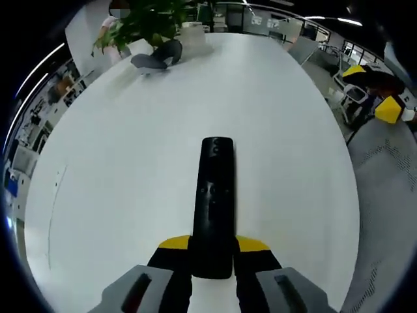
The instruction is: Press the specified remote control buttons in sequence, fully releasing each button before pressing the next.
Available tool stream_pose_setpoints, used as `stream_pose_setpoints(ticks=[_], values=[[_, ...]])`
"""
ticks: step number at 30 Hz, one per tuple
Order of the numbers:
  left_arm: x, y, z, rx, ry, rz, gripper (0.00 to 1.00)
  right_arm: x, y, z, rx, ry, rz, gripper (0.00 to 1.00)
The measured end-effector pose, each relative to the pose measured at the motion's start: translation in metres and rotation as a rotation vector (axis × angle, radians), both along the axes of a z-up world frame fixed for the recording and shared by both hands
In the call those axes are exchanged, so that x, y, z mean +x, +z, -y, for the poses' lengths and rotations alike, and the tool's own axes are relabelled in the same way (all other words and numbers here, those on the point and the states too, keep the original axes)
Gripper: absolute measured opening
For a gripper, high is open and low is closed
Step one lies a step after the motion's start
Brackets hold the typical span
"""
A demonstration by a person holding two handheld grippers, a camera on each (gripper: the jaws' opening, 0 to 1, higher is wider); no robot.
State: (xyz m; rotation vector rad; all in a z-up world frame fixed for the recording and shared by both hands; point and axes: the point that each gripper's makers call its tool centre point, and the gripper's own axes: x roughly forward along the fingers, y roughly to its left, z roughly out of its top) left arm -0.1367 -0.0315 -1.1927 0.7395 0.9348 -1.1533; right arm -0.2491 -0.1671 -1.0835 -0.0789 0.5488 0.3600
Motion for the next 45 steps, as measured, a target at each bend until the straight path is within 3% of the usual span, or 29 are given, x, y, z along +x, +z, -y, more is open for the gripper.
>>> stream_pose_setpoints(ticks=[3, 12, 18, 22, 27, 36, 45], values=[[-0.011, 0.000, 0.001, -0.027, 0.042, 0.005, 0.23, 0.000, 0.001, -0.003, 0.018, 0.014, -0.010, 0.28], [-0.050, 0.000, 0.010, -0.076, 0.050, 0.020, 0.23, 0.002, 0.014, -0.002, 0.091, 0.002, -0.032, 0.19], [-0.078, -0.002, 0.013, -0.130, 0.089, 0.028, 0.23, 0.014, 0.027, 0.001, 0.157, 0.007, -0.031, 0.14], [-0.094, -0.001, 0.012, -0.159, 0.103, 0.029, 0.23, 0.021, 0.029, 0.002, 0.160, 0.011, -0.038, 0.09], [-0.111, 0.000, 0.012, -0.221, 0.105, 0.048, 0.24, 0.025, 0.019, 0.002, 0.172, -0.010, -0.098, 0.00], [-0.120, 0.001, 0.008, -0.355, 0.165, 0.092, 0.24, 0.048, 0.002, -0.005, 0.182, -0.055, -0.112, 0.00], [-0.125, 0.001, 0.008, -0.385, 0.085, 0.081, 0.24, 0.051, -0.032, -0.021, 0.226, -0.032, -0.248, 0.00]])
